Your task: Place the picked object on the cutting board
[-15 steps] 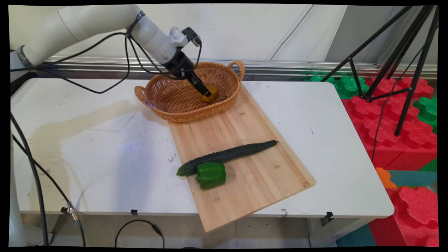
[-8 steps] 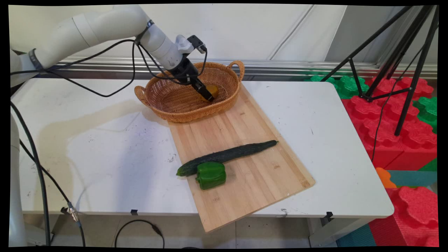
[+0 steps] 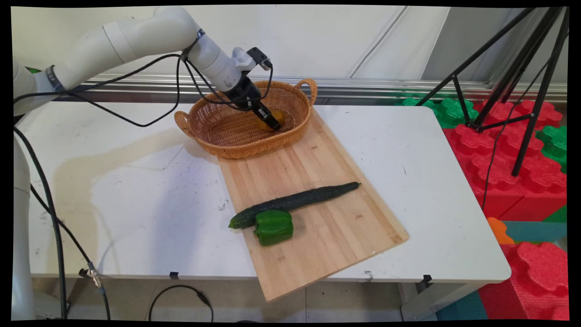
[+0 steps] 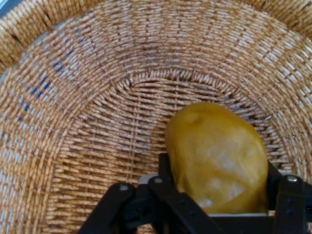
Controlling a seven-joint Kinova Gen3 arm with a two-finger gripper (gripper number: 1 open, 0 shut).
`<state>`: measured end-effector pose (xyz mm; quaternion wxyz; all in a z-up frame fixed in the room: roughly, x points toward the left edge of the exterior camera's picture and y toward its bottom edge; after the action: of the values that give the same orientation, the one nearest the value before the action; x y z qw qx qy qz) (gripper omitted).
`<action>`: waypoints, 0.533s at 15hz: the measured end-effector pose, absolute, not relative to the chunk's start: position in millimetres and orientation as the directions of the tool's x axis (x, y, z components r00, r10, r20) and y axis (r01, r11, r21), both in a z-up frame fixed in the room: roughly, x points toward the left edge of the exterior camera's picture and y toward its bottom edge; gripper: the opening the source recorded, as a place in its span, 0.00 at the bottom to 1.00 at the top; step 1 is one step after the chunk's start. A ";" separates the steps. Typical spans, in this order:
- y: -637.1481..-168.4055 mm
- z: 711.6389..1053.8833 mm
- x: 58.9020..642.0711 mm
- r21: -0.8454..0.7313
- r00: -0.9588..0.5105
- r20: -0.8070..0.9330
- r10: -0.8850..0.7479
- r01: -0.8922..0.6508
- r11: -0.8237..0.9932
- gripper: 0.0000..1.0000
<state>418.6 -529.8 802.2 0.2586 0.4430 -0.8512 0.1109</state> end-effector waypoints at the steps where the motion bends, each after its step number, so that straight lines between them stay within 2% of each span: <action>1: -530.6 801.8 418.9 0.040 -0.473 0.540 -0.696 -0.812 0.582 0.00; 8: -524.8 812.7 425.0 0.036 -0.468 0.569 -0.676 -0.807 0.589 0.00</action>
<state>425.0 -524.8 812.7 0.2735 0.4370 -0.8485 0.1197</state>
